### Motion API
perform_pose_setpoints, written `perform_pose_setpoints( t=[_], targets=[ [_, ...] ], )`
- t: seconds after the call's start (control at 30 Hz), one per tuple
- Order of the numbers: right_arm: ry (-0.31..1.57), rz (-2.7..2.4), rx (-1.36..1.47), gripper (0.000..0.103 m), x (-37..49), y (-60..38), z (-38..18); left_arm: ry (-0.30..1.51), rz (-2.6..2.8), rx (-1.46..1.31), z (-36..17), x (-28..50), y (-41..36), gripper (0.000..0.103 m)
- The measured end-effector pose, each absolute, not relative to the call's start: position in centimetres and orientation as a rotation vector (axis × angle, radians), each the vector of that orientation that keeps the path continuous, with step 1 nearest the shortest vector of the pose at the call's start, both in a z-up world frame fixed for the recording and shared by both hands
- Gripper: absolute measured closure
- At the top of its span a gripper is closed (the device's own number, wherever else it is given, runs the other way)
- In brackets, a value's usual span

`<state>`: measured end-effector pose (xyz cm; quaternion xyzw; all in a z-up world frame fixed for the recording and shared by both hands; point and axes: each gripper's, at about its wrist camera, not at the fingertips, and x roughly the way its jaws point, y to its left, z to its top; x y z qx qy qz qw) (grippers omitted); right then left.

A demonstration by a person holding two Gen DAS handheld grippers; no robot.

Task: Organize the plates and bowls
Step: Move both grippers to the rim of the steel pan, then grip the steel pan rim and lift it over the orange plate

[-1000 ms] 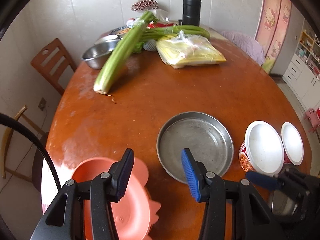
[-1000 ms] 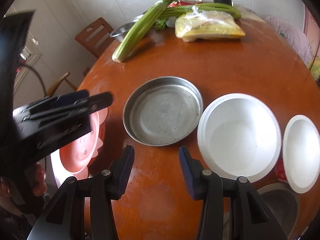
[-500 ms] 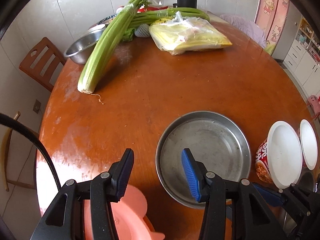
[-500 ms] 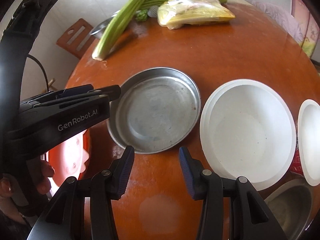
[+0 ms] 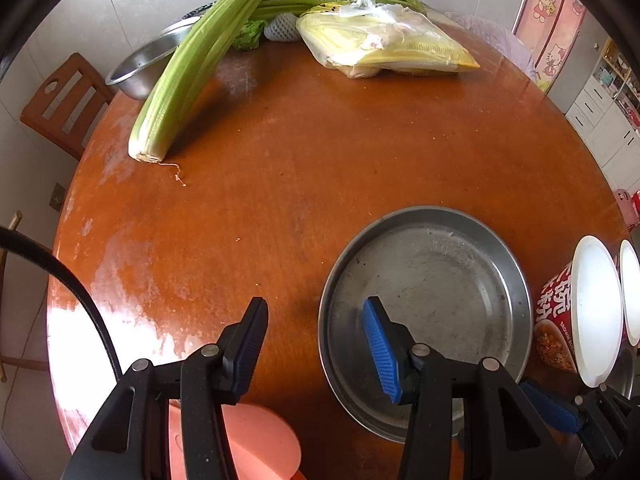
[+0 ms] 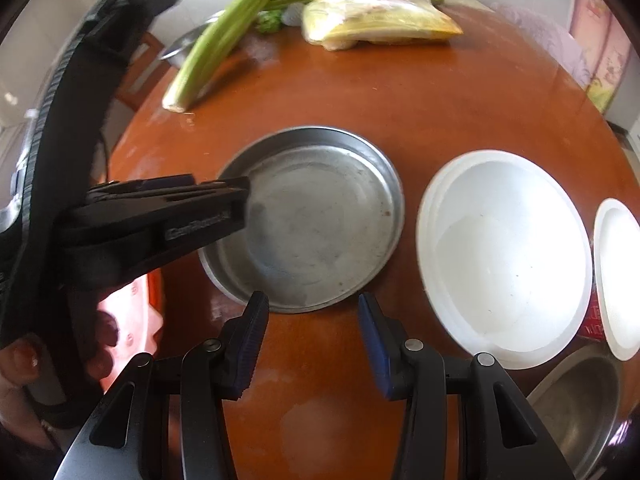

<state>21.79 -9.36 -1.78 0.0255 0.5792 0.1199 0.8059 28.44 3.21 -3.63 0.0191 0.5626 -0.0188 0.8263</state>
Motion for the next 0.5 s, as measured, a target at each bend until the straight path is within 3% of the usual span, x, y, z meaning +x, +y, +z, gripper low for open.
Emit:
perform_pose_setpoints(
  t=[0.37, 0.5],
  targets=[
    [1.235, 0.149, 0.026, 0.055, 23.9, -9.9, -2.6, 1.211, -0.072, 0.035, -4.6, 28.8, 3.2, 0.054],
    [1.22, 0.173, -0.004, 0.055, 24.1, -8.8, -2.8, 1.211, -0.083, 0.022, -4.5, 28.8, 3.3, 0.061]
  ],
)
